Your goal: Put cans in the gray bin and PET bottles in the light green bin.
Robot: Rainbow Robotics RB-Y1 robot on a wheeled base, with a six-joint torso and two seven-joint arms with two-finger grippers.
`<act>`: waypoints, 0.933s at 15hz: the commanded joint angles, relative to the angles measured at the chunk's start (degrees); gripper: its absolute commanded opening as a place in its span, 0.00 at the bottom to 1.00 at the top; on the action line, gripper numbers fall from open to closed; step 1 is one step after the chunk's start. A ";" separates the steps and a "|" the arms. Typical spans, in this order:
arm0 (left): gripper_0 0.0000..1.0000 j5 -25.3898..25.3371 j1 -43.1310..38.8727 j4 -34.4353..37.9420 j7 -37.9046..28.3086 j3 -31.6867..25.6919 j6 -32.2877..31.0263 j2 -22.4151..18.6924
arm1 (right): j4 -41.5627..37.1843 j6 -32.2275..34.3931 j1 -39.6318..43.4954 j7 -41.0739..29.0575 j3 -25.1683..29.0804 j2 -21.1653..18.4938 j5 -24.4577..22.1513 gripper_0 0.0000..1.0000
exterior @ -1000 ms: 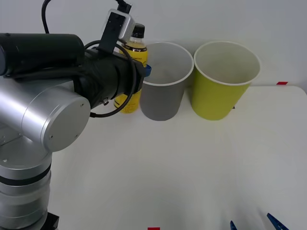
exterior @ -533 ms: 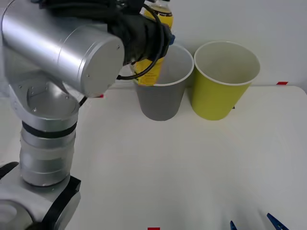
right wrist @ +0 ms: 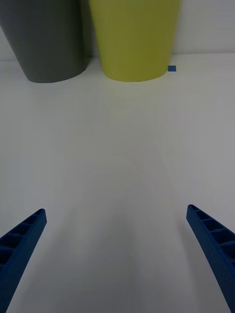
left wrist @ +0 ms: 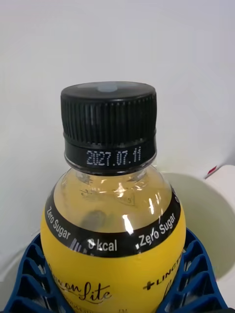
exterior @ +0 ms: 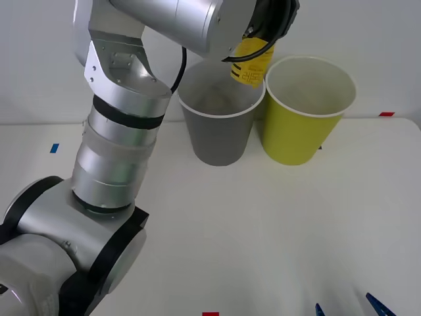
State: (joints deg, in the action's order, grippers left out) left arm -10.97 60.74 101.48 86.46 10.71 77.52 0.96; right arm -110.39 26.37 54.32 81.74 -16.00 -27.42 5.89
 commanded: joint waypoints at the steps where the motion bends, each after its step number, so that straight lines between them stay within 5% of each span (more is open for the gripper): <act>1: 0.00 -4.68 0.17 -7.78 0.37 2.12 -13.09 0.04 | 0.00 0.00 0.00 0.00 0.00 0.00 0.00 1.00; 7: 0.00 -8.54 0.17 -14.55 -0.59 7.13 -26.36 0.04 | 0.00 0.00 0.00 0.00 0.00 0.00 0.00 1.00; 11: 0.00 -9.69 0.17 -25.01 -0.59 12.50 -44.20 0.04 | 0.00 0.00 0.00 0.00 0.00 0.00 0.00 1.00; 14: 0.00 -9.77 0.17 -26.94 -0.51 12.67 -47.10 0.04 | 0.00 0.00 0.00 0.00 0.00 0.00 0.00 1.00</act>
State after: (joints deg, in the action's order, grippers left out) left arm -20.58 60.92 74.89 86.02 23.08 30.94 1.00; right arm -110.39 26.37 54.32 81.74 -16.00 -27.42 5.89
